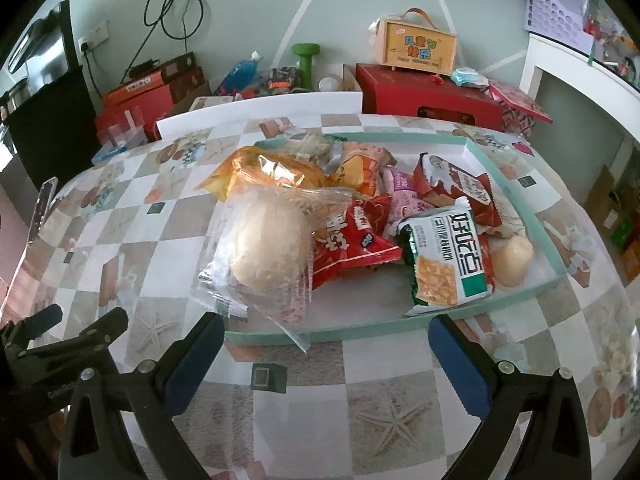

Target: Organize snacks

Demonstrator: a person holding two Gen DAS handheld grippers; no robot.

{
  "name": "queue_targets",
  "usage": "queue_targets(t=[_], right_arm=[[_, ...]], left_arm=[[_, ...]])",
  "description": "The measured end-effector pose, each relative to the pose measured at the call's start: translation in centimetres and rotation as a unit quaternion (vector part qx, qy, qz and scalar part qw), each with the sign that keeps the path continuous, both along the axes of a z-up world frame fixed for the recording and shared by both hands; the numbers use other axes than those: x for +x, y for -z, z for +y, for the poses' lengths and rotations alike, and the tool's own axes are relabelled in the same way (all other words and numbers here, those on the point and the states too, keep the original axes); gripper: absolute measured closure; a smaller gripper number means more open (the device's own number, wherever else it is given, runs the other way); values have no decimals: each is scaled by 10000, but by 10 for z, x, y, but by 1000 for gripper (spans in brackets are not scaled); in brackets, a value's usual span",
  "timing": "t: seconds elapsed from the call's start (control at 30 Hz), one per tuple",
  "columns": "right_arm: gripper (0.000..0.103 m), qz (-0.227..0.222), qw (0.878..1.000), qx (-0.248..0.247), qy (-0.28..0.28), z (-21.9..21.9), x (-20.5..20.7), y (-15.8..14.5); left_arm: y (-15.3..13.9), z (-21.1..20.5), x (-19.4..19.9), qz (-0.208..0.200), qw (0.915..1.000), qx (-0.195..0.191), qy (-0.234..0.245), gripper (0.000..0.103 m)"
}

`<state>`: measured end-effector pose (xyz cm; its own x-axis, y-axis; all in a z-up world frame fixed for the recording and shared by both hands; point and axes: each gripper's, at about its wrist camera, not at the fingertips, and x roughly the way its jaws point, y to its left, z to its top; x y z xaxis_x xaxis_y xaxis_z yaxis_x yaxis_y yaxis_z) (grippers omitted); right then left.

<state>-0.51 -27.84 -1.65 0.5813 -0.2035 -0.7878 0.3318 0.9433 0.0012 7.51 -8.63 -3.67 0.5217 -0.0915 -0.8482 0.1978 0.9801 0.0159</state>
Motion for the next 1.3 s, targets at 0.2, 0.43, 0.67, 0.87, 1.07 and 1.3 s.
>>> queue_targets(t=[0.2,0.43,0.67,0.87,1.07,1.3], right_arm=[[0,-24,10000,-67,-41,3,0,-1],[0,-25,9999,-85,-53,4,1,-2],[0,-32,9999,-90,-55,4,2,-3],[0,-19,9999,-91,-58,4,2,-5],[0,-21,9999,-96,-62,4,2,-5],[0,-20,9999,-101,-69,5,2,-7]], left_arm=[[0,1,2,-1,10000,-33,-16,0],[-2,1,2,-45,10000,-76,-15,0],[-4,0,3,-52,9999,-107,-28,0],[-5,1,2,-57,9999,-135,-39,0],[-5,3,3,-71,9998,-157,-61,0],[-6,5,4,-106,9997,-170,-107,0]])
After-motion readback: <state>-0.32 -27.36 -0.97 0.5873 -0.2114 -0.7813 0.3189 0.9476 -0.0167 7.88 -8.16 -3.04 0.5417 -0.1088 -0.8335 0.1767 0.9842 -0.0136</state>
